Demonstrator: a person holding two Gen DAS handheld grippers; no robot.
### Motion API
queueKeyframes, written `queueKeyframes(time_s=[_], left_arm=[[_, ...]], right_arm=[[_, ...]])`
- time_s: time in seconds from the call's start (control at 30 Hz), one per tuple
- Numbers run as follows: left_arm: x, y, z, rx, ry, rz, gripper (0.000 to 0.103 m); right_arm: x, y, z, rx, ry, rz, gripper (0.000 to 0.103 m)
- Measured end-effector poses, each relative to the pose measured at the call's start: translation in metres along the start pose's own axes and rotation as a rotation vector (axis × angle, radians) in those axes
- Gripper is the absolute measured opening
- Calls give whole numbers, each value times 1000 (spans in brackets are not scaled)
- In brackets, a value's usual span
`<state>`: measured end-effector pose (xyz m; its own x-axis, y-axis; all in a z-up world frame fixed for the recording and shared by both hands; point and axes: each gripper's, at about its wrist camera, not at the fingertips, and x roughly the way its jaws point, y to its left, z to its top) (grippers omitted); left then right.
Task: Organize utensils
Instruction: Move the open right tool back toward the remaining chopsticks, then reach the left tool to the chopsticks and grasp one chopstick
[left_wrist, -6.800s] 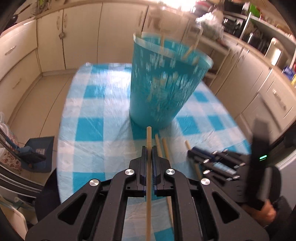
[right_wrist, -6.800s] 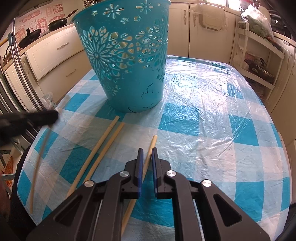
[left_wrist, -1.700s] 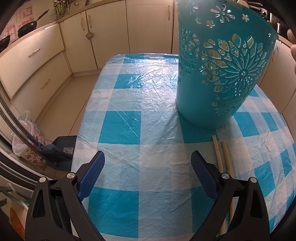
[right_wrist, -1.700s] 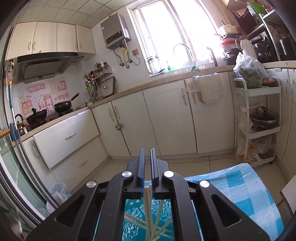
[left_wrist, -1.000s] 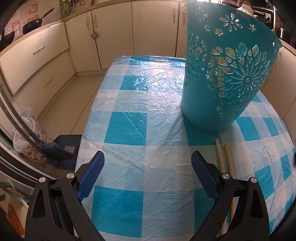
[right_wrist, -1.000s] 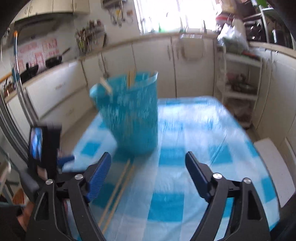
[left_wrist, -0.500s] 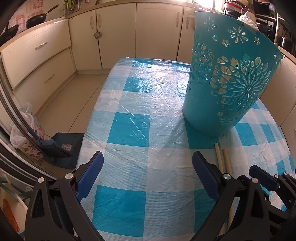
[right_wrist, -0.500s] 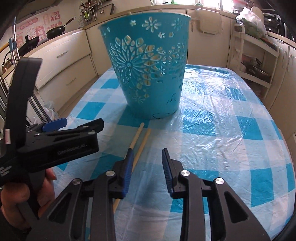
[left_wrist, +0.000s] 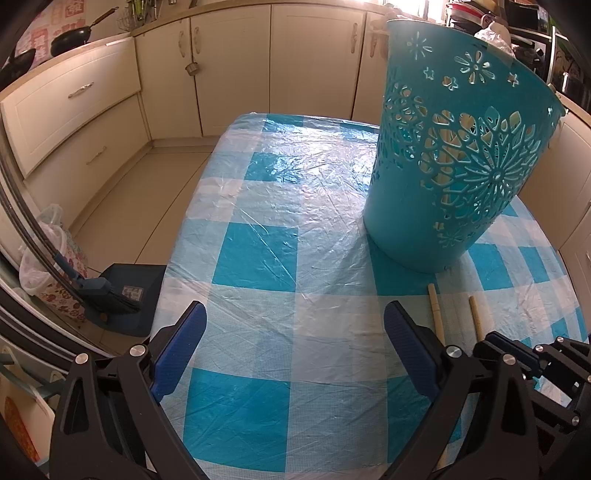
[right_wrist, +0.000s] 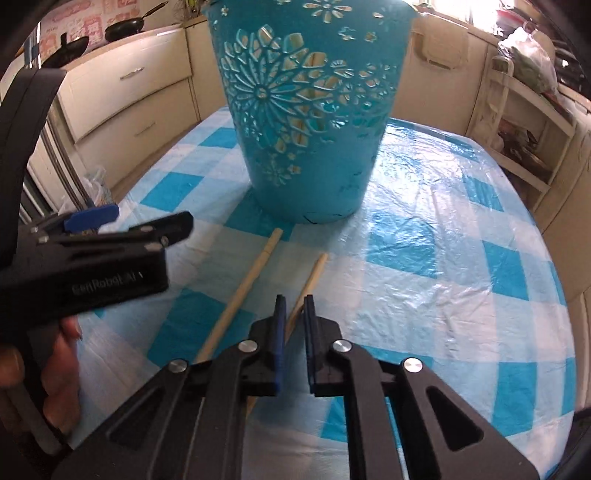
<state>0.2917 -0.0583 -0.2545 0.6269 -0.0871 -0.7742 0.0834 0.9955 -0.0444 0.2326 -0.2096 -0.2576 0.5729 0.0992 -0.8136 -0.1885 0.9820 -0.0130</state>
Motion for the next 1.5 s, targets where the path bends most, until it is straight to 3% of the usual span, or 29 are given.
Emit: queueKeyframes(time_s=[0.2,0.33,0.47,0.6,0.9,0.97,1.03,1.4,1.5], left_arm=[[2,-7,-2,32,7,-16,93],[-1,-20,-3,93,25,-64,93],[-1,-33,-7,89,61,-126,93],[-3,-56,-7,146,50,-118,91],[9,-81,-6,198,90,-83,43],[7,-82,-6,200,85,-88,20],[5,-81,-8,196,86,-104,6],[2,-74,-11,180,92,-99,6],[4,-74,-10,185,92,-99,10]], right_arm=[[-7,-43,-7,17,26,-43,7],[-8,-61,-10,116,18,13,7],[-9,-61,-10,134,8,40,12],[-10,-64,-10,162,4,72,19],[-9,-72,-9,198,0,86,26],[-9,-73,-10,205,0,88,27],[-9,-72,-10,204,-1,88,27],[-10,-69,-11,201,-11,80,34],[-10,-69,-11,198,-16,75,34]])
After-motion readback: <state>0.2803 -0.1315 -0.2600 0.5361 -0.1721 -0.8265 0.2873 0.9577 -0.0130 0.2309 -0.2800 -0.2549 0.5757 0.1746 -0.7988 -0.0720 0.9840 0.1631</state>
